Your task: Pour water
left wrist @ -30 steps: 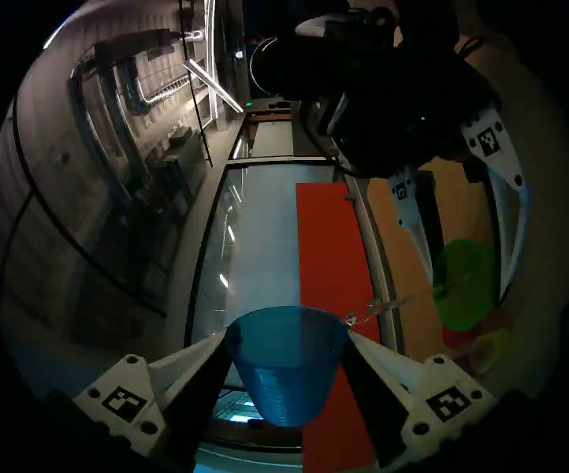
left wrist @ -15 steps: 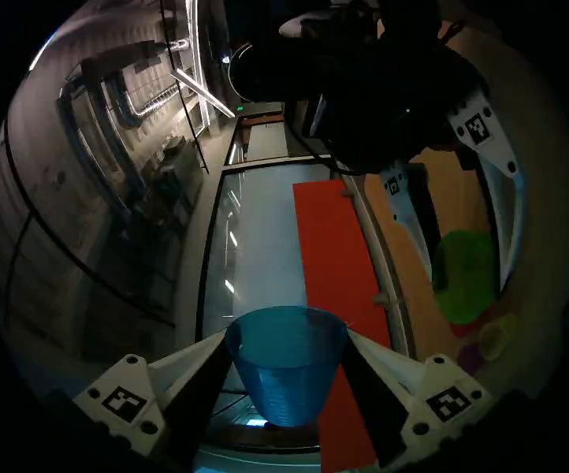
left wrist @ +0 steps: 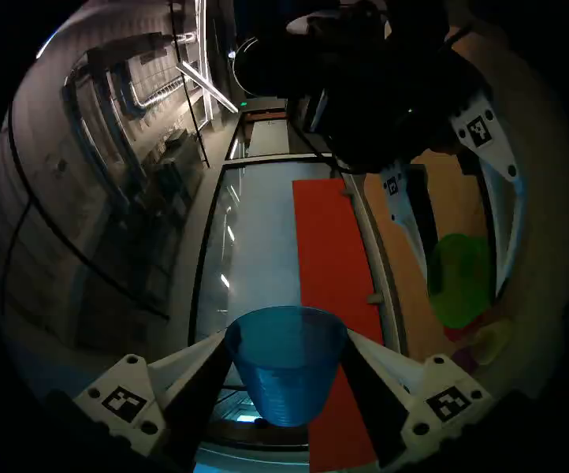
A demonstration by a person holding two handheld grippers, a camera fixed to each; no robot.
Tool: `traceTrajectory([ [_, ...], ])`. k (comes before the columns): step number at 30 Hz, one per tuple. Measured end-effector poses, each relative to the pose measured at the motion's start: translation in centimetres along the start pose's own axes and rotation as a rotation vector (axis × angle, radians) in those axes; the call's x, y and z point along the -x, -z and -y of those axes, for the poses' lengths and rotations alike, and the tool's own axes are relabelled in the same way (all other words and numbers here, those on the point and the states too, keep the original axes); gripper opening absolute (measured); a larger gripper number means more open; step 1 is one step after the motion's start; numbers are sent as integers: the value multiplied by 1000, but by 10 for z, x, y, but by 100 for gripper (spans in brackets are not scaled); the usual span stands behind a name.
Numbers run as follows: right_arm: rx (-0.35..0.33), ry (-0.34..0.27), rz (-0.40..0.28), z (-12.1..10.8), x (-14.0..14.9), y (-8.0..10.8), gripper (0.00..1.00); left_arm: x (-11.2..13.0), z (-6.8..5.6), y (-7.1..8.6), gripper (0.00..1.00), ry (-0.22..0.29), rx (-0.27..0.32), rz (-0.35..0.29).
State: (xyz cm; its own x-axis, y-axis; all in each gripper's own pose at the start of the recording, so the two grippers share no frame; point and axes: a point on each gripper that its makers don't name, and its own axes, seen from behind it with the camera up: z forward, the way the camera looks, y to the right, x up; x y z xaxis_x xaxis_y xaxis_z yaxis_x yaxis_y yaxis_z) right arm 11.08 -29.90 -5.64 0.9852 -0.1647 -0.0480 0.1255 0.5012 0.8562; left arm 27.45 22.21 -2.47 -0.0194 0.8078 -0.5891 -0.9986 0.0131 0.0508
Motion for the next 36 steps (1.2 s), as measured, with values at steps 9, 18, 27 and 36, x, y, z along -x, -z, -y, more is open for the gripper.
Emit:
traceTrajectory([
  [9, 6, -2, -5, -2, -1, 0, 91, 9, -8, -4, 87, 208, 21, 28],
  [18, 12, -5, -7, -4, 1, 4, 91, 18, -17, -11, 87, 518, 45, 23],
  [27, 19, -10, -13, -7, -3, 5, 91, 27, -14, -8, 87, 755, 35, 35],
  [36, 23, -12, -20, -8, -6, 6, 91, 40, -13, -13, 87, 1048, 27, 54],
])
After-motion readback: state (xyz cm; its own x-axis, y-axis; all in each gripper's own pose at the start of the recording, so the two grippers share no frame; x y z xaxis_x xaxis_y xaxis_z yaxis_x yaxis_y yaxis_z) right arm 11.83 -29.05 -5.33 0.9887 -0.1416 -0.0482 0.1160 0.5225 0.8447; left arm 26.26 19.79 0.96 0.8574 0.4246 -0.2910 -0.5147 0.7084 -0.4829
